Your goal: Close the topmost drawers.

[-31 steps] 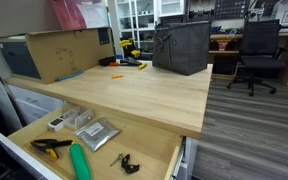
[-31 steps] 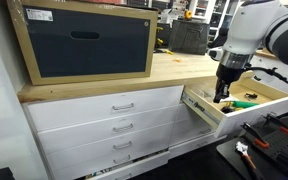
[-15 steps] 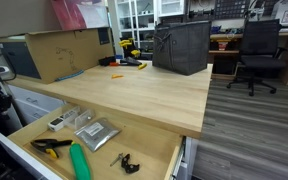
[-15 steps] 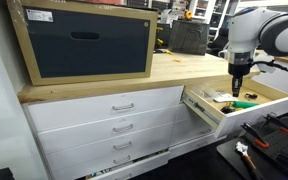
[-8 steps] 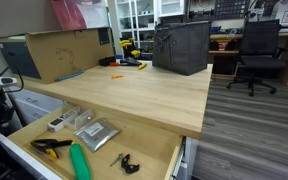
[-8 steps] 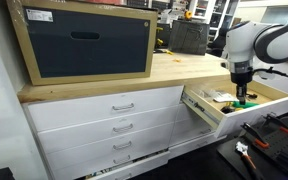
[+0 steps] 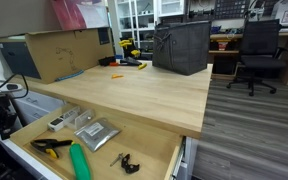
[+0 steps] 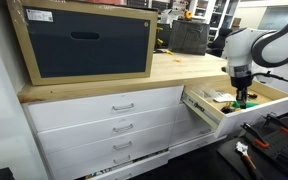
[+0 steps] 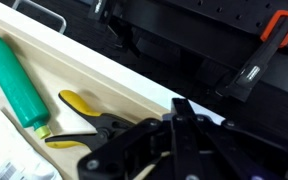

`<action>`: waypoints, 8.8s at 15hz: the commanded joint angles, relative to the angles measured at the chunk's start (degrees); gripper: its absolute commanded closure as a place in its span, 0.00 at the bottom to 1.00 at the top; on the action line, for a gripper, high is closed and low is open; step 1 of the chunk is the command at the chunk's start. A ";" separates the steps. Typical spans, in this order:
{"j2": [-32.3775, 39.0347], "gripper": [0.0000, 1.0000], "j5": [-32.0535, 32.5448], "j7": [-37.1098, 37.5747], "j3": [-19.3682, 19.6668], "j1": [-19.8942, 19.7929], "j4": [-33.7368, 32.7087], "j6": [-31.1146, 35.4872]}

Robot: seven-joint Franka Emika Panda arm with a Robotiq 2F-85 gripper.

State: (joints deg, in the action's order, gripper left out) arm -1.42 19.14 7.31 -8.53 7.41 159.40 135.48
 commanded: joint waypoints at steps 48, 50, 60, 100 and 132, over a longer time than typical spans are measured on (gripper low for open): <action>6.16 1.00 6.60 5.13 -0.45 1.99 0.05 8.83; 6.63 1.00 10.32 6.44 -0.13 1.92 -0.60 10.78; 5.97 1.00 47.15 29.91 5.17 -1.31 -0.07 24.94; 0.99 1.00 77.04 44.11 15.67 -7.67 -0.57 34.85; 7.34 1.00 30.58 -3.34 7.53 -6.94 0.57 25.20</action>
State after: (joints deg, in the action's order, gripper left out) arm 3.10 56.14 9.55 1.89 -0.05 158.72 161.16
